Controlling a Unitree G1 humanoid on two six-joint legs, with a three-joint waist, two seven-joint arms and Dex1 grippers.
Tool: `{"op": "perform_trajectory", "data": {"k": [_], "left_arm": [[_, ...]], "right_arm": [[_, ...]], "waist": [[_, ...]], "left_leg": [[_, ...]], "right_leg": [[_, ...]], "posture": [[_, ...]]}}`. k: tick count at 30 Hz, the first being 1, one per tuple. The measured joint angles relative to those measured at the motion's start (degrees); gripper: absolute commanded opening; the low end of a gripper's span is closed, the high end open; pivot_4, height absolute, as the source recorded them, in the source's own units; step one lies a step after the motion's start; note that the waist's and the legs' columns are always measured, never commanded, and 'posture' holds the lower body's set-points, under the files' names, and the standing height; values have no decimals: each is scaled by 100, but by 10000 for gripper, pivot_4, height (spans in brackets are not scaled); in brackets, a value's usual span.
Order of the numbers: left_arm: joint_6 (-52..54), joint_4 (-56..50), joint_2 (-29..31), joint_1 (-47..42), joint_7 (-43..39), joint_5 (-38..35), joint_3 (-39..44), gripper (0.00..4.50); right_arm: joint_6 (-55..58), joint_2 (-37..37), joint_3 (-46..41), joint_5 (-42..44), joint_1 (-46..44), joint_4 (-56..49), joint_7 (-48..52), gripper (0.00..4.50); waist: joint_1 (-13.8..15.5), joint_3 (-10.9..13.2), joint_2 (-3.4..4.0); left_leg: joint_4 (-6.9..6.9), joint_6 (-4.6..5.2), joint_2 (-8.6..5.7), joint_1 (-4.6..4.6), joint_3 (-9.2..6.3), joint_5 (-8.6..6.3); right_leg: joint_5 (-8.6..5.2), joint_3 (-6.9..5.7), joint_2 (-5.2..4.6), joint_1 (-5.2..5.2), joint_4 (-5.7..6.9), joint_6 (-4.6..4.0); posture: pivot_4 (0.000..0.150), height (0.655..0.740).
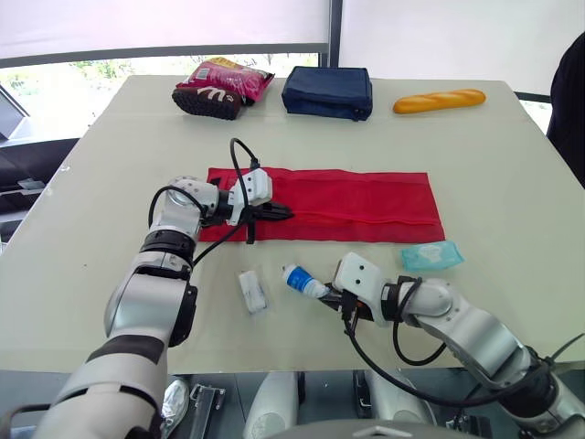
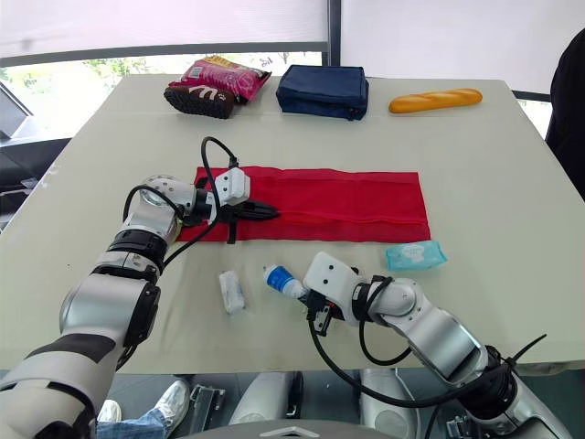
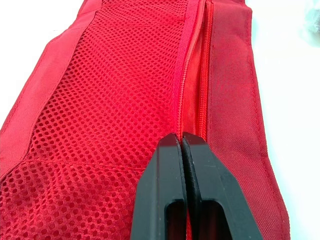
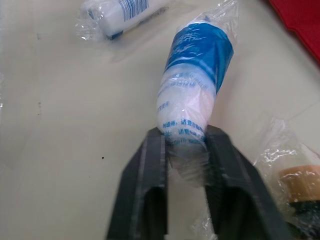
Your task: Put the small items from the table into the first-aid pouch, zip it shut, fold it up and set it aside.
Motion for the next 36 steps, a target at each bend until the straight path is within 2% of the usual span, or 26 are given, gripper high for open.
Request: {"op": "perform_trajectory", "data": {"k": [6, 9, 18, 24, 27, 36], "left_arm": [[16, 0, 0, -1, -8, -10, 21, 0], [81, -19, -39, -2, -45, -74, 54, 0], [201, -381, -256, 7, -233, -184, 59, 0], [308, -697, -396, 76, -276, -262, 48, 0], [343, -958, -564, 243, -323, -337, 35, 0], [456, -1174, -823, 320, -306, -351, -6, 0]], "right_arm": [[589, 333, -968, 729, -76, -290, -2, 277], [1175, 529, -1331, 841, -355, -149, -380, 277], [1864, 905, -1343, 666, -974, 842, -1043, 277], [1846, 1356, -1409, 543, -1227, 1366, -1423, 277], [1743, 1869, -1581, 395, -1371, 1720, -1804, 277], [1311, 2334, -1698, 57, -1558, 2347, -2271, 277]], "waist": [[1, 0, 0], [2, 0, 0], [3, 0, 0], [-6, 0, 0], [-9, 0, 1], [-20, -1, 2]], "left_leg": [[0, 0, 0, 0, -3, 0], [0, 0, 0, 1, -2, 0], [0, 0, -2, -4, 1, 0], [0, 0, -2, -8, 0, 0], [0, 0, -2, -16, 1, 0], [1, 0, -4, -48, 1, 1]], "right_leg": [[0, 0, 0, 0, 3, 0], [0, 0, 0, 0, 4, -1], [1, -1, -1, -2, 2, -1], [1, 4, -2, -11, 6, -2], [2, 6, -2, -21, 11, -2], [3, 5, -3, -53, 11, -3]], "posture": [[1500, 7400], [1500, 7400], [1500, 7400], [1500, 7400], [1500, 7400], [1500, 7400]]}}
